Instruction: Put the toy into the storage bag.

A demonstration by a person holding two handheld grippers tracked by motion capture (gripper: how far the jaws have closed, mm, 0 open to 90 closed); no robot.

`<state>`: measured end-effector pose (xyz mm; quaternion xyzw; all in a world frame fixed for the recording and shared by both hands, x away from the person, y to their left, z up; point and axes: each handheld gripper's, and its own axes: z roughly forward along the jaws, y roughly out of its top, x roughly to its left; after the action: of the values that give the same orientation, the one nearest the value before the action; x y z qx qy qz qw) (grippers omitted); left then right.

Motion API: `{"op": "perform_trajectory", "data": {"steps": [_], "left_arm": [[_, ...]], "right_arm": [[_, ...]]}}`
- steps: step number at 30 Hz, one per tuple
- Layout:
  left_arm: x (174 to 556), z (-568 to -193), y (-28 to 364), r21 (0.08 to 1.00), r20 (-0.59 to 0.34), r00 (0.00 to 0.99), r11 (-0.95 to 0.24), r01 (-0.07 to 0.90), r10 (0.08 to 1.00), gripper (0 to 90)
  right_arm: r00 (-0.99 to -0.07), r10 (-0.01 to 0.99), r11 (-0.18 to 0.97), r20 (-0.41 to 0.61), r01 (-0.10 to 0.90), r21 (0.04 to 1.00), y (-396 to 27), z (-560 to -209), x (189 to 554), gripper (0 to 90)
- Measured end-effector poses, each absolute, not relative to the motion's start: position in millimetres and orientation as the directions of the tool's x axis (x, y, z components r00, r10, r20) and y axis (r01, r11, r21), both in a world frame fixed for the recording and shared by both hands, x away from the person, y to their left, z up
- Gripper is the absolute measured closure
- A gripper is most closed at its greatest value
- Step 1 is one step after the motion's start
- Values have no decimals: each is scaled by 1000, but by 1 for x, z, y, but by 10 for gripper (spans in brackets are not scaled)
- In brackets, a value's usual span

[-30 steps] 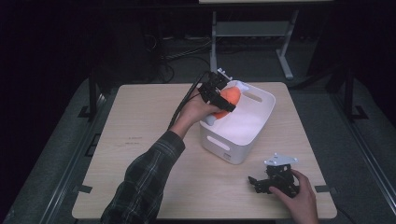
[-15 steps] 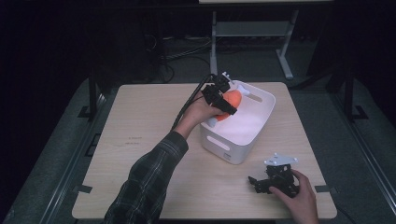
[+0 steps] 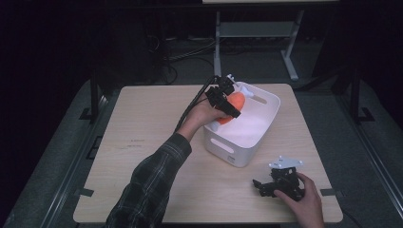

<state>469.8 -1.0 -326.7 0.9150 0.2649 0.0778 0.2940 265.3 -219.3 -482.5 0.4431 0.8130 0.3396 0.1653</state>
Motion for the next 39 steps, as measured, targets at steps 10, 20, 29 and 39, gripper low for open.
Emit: {"op": "perform_trajectory", "data": {"steps": [10, 20, 29, 39], "left_arm": [[470, -329, -2, 558, 11, 845, -705, 438, 534, 155], [466, -322, 1, 585, 14, 843, -689, 429, 538, 138], [455, -302, 21, 606, 15, 856, -686, 403, 516, 138], [441, -296, 55, 635, 2, 854, -660, 401, 521, 139]], "right_arm": [[-553, 833, 377, 32, 608, 699, -219, -482, 265, 0], [-553, 832, 377, 32, 608, 699, -219, -482, 265, 0], [-553, 832, 376, 33, 608, 699, -219, -482, 265, 0], [-554, 832, 376, 33, 607, 700, -219, -483, 265, 0]]}}
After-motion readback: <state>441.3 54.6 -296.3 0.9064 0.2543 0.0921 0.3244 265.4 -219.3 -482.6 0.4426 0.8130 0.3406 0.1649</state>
